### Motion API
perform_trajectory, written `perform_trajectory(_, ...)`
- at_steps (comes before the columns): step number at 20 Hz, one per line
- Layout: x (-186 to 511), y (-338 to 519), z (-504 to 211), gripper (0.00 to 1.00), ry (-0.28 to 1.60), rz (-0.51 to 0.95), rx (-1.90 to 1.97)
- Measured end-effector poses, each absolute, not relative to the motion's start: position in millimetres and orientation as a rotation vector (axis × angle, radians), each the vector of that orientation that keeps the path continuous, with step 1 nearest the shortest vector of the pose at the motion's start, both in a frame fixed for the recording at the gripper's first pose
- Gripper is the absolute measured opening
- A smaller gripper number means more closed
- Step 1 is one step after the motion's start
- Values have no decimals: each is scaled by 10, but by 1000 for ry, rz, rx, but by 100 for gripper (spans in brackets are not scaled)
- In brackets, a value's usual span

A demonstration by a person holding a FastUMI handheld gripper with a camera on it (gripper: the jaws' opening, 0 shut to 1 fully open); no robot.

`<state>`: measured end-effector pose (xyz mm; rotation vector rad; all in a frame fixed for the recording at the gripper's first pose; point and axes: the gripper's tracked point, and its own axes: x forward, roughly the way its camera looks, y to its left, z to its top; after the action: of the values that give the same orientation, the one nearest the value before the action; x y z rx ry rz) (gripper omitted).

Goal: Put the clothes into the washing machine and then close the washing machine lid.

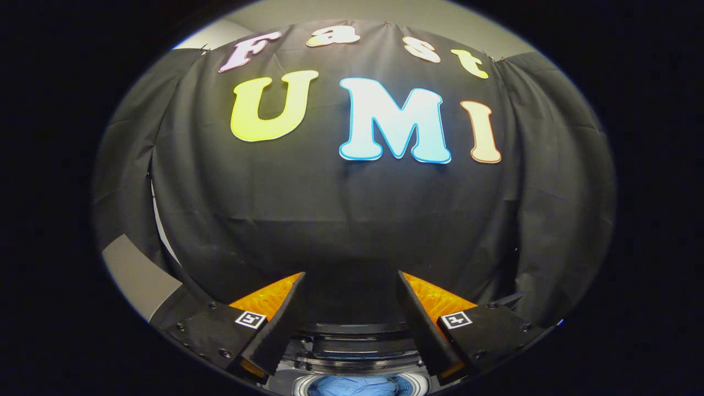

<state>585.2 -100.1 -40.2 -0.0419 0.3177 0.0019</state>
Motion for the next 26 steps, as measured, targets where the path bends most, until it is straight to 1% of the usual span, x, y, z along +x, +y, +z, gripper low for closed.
perform_trajectory(6,5913,-1110,-671,99,419,-22,3)
perform_trajectory(16,5651,-1113,-591,99,359,-24,-7)
perform_trajectory(26,5148,-1107,-590,99,329,-10,-14)
